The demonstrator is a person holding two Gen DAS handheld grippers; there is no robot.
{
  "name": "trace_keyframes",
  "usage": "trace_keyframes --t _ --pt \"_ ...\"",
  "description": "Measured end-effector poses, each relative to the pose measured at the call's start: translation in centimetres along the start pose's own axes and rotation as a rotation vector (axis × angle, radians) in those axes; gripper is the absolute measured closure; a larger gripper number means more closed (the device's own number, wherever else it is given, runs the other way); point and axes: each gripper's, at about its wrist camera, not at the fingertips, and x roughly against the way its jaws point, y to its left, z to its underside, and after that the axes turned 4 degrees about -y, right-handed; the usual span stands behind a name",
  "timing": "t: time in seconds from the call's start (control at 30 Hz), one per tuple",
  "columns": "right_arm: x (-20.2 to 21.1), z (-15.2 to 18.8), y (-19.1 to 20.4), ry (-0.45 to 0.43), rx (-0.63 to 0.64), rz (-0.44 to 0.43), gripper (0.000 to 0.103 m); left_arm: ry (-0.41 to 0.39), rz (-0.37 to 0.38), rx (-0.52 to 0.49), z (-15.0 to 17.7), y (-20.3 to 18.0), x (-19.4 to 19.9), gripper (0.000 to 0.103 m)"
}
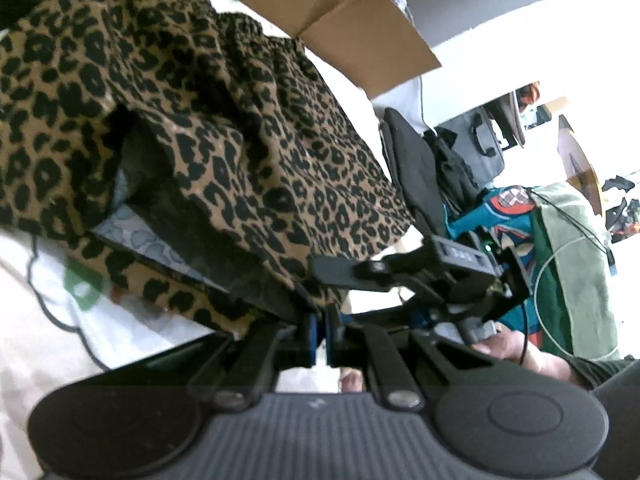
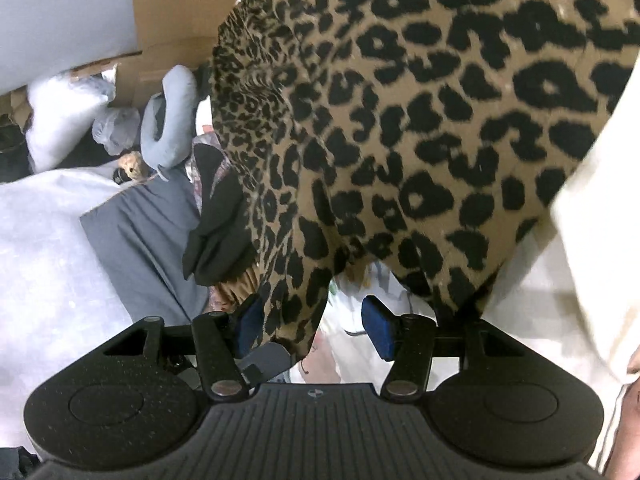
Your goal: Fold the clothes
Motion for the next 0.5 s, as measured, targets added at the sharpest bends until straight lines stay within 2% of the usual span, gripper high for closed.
trace_keyframes --t 0.03,0.1,0.17,0.23,0.27,0.37,0.5 --pt "-0.2 0.1 -0.2 0.006 -0.007 0.0 0.049 0.005 0.004 -0.005 0.1 -0.1 -0.2 0.099" --pt "-0.3 0.3 -0.2 0.009 -0.007 0.001 0.061 0.011 0.008 -0.014 0.3 -0.4 -0.5 0.099" --pt "-0.2 0.3 -0.3 0.001 -0.012 0.006 0.083 0.015 0.009 -0.021 0.5 -0.5 -0.7 0.099" --pt "0.1 0.2 -0.4 -0.008 -0.015 0.014 0.089 0.019 0.003 -0.028 0.6 -0.5 -0.9 0.099" --pt "0.2 0.2 -0.4 -0.012 -0.01 0.019 0.096 0.022 -0.002 -0.033 0.7 -0.5 -0.9 0.099" --pt "0.5 0.2 0.0 -0.025 0.022 0.055 0.1 0.048 -0.018 -0.058 0.7 -0.7 -1.0 0.097" --pt "1.1 -0.2 -0.1 -0.052 0.035 0.101 0.101 0.064 -0.072 -0.078 0.3 0.0 0.2 0.093"
